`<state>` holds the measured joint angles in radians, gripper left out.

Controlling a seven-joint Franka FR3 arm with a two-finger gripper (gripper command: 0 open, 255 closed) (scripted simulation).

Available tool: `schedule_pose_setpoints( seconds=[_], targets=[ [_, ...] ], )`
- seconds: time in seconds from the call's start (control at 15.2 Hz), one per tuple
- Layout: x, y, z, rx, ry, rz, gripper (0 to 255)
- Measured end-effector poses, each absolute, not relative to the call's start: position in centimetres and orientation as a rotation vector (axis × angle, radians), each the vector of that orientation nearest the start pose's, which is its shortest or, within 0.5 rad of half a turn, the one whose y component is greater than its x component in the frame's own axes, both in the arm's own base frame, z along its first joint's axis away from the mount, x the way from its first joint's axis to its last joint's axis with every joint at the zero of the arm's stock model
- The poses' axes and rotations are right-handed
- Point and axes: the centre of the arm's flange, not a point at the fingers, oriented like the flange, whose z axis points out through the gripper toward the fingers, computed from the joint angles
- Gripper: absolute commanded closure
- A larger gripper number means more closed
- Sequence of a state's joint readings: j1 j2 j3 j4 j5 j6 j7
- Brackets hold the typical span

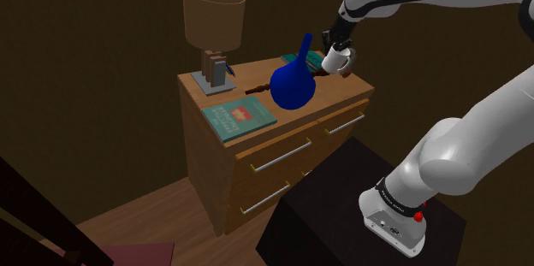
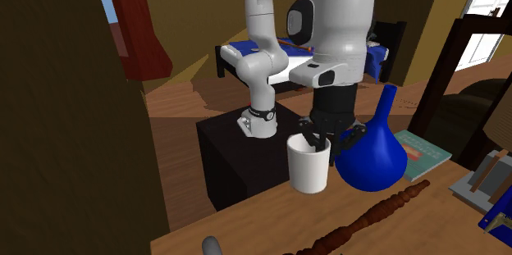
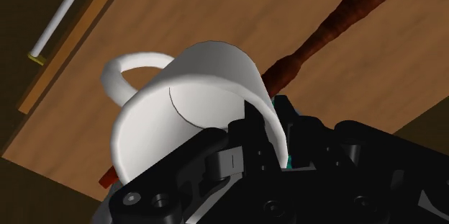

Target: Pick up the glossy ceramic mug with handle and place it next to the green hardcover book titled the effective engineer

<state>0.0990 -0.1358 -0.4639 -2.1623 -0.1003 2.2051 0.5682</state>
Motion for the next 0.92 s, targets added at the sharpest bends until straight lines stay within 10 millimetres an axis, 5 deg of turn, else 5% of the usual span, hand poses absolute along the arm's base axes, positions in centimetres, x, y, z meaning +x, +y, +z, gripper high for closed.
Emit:
schedule_pose_setpoints(
  seconds=[0.92],
  targets=[
    [49.4, -19.3, 53.4, -2.838, 1.339, -0.263, 255]
  ],
)
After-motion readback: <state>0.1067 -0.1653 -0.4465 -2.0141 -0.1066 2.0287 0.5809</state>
